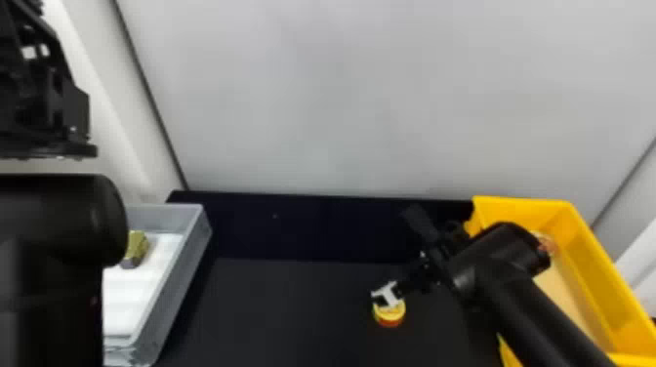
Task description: Pick up the round yellow can and place it in the yellow rectangular box
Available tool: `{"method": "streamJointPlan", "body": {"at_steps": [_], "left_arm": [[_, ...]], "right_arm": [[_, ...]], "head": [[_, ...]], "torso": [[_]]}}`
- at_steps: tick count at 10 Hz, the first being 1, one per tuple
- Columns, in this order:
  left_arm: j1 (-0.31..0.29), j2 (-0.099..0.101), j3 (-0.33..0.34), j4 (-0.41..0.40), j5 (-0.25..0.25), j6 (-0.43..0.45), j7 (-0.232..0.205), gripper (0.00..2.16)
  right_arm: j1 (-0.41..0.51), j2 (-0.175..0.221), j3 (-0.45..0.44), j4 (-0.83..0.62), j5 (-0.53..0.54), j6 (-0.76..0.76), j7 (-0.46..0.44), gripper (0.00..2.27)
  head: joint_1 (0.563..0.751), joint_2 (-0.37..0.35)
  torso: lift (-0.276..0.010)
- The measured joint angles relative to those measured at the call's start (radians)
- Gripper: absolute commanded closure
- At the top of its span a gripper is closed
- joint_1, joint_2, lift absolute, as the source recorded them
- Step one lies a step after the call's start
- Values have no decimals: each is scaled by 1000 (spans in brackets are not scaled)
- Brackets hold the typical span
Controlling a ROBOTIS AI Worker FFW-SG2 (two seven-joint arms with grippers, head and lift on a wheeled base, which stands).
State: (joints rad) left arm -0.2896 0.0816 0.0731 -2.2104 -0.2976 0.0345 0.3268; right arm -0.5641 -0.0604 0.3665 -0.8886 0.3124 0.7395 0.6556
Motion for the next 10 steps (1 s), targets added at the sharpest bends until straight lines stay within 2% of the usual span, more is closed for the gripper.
{"method": "streamJointPlan", "body": {"at_steps": [4, 10], "left_arm": [[-2, -3, -3, 0, 0, 1, 0, 199], [-2, 1, 3, 1, 0, -5, -1, 199]], "right_arm": [[-20, -8, -6, -6, -1, -5, -14, 136], [-37, -1, 10, 109, -23, -48, -47, 162]], "head": [[663, 54], [663, 54]], "torso": [[-10], [-10]]}}
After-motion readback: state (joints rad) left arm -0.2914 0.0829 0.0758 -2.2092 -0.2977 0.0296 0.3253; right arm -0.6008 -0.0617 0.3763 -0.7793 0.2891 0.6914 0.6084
